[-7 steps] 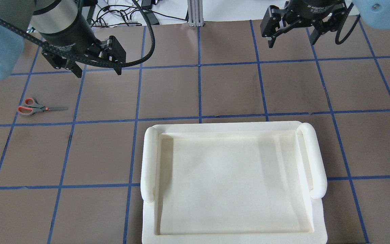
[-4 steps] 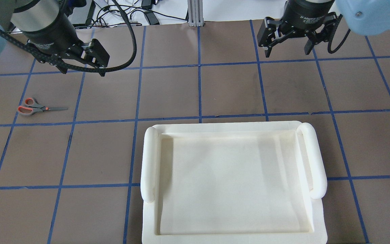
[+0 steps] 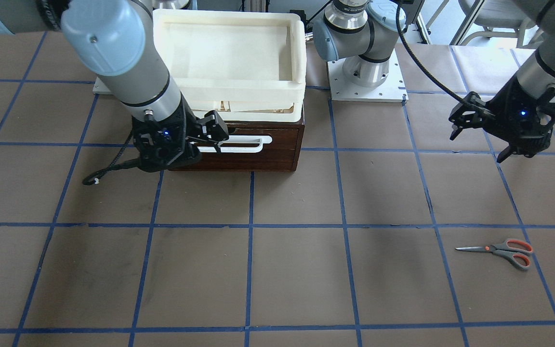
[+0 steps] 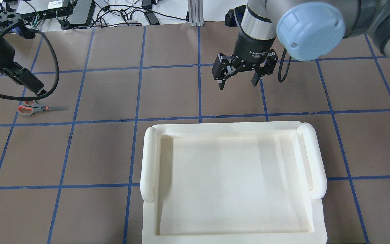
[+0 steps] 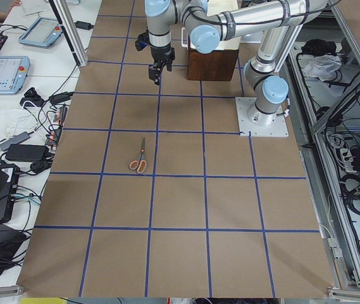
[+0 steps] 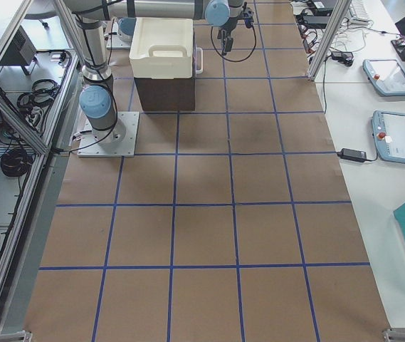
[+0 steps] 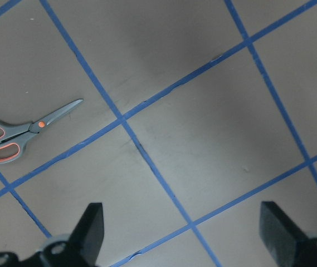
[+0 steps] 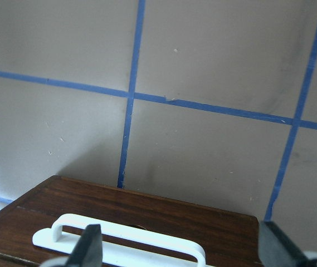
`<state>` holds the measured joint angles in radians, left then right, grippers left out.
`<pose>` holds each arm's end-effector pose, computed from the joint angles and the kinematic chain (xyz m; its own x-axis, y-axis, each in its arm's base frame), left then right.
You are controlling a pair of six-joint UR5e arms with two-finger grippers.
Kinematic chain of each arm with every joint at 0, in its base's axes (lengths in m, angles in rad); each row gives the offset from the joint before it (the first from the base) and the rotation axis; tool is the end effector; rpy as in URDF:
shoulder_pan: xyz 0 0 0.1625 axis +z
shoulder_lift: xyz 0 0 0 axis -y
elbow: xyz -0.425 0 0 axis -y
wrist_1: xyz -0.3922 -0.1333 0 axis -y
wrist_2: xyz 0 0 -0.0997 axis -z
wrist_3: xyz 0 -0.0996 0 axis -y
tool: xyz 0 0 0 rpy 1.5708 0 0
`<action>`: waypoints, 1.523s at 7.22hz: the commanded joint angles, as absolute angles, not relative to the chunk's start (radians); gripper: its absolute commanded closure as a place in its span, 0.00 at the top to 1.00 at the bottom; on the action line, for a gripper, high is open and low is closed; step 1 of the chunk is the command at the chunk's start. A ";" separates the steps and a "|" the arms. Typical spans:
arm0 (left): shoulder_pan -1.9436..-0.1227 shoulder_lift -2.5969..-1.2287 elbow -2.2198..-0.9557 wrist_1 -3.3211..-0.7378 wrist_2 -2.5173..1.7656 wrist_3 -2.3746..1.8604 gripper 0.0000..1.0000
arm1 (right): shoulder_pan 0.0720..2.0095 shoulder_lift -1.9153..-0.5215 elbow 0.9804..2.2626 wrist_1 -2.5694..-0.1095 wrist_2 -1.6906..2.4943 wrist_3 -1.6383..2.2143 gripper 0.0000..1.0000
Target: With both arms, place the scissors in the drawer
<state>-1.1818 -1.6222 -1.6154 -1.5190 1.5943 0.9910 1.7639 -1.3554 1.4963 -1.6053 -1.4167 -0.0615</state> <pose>0.0713 -0.5192 0.4455 -0.8240 0.5661 0.0241 0.5666 0.8228 0.0439 0.2548 -0.5288 0.4141 -0.9593 -0.2333 -0.1589 -0.2503 0.9633 0.0966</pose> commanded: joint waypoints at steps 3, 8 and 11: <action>-0.997 -1.839 -1.620 -1.323 1.668 1.567 1.00 | 1.798 -1.315 1.500 -1.611 -1.447 -0.829 1.00; -0.977 -2.071 -1.611 -0.977 1.677 2.110 1.00 | 1.812 -1.263 1.562 -1.704 -1.448 -1.166 1.00; -0.976 -2.112 -1.606 -0.976 1.560 2.279 0.99 | 1.851 -1.243 1.563 -1.706 -1.450 -1.269 0.96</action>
